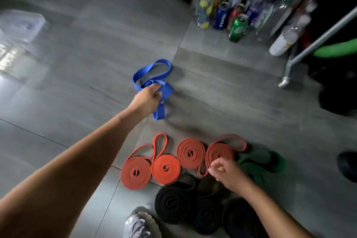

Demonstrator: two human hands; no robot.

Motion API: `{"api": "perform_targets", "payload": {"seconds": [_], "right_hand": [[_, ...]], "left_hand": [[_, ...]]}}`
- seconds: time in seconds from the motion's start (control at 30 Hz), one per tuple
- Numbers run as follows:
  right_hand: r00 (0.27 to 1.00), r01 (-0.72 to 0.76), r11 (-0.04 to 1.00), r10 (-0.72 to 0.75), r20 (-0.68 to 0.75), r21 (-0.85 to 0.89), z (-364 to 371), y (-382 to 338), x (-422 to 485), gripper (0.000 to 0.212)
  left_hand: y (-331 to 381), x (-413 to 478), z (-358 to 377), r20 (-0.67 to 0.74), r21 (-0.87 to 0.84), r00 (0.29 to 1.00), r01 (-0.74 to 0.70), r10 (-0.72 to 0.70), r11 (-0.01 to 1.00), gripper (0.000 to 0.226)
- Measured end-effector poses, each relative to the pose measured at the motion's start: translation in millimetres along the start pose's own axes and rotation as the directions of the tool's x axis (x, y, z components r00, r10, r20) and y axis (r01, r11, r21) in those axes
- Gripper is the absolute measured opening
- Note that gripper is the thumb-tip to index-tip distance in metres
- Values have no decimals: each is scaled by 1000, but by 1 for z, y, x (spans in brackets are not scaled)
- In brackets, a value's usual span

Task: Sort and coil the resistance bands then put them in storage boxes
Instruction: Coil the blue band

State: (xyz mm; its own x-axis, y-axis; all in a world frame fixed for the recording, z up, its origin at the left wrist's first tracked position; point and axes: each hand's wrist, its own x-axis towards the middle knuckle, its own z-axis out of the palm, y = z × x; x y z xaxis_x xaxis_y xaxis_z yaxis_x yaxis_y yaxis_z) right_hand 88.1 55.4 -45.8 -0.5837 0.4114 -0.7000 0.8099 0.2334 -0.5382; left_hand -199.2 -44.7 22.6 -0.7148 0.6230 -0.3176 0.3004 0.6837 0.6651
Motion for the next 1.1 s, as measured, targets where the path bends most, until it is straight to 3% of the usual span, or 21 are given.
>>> {"api": "perform_targets", "payload": {"seconds": [0.13, 0.17, 0.33, 0.43, 0.5, 0.57, 0.6, 0.67, 0.73, 0.77, 0.87, 0.93, 1.0, 1.1], "right_hand": [[989, 80, 996, -83, -123, -29, -42, -43, -48, 13], [983, 103, 994, -105, -151, -22, -53, -56, -59, 21], [891, 269, 963, -261, -370, -32, -104, -120, -125, 55], [749, 413, 909, -303, -590, 57, -128, -155, -171, 62], [565, 548, 832, -291, -772, 87, -141, -169, -207, 56], [375, 630, 773, -389, -841, -77, -152, -175, -240, 60], [350, 621, 761, -483, -802, -187, -157, -175, -254, 63], [470, 619, 742, -613, -636, -257, -163, -175, -275, 46], [620, 651, 751, -608, -496, -107, -157, -173, -294, 17], [652, 659, 751, -596, -469, -38, -152, -169, -301, 15], [662, 651, 758, -549, -510, 28, -133, -155, -315, 15], [679, 658, 725, -453, -578, 203, -126, -148, -328, 20], [715, 673, 604, -383, -584, 428, -124, -145, -344, 26], [698, 716, 483, -470, -541, 504, -112, -150, -375, 24]], "left_hand": [[87, -36, -68, -68, -208, 996, -67, 54, 976, 20], [106, -50, -82, -93, -248, 992, -108, 87, 963, 24], [196, -127, -136, -167, -91, 884, -455, 437, 886, 22], [238, -174, -156, -189, -61, 813, -569, 550, 820, 27], [257, -206, -164, -202, -46, 780, -611, 592, 790, 24], [269, -237, -167, -185, -10, 755, -642, 630, 767, 23], [273, -253, -166, -170, 4, 746, -653, 644, 758, 23], [278, -284, -160, -131, -2, 739, -667, 661, 745, 24], [278, -311, -151, -125, -62, 761, -647, 637, 760, 18], [275, -323, -145, -138, -105, 786, -616, 603, 780, 16], [257, -349, -122, -133, -144, 875, -482, 466, 864, 25], [237, -363, -101, -67, -117, 912, -411, 405, 904, 31], [215, -378, -78, -13, -95, 925, -380, 381, 920, 28], [187, -396, -41, -14, -197, 953, -301, 304, 933, 12]]}}
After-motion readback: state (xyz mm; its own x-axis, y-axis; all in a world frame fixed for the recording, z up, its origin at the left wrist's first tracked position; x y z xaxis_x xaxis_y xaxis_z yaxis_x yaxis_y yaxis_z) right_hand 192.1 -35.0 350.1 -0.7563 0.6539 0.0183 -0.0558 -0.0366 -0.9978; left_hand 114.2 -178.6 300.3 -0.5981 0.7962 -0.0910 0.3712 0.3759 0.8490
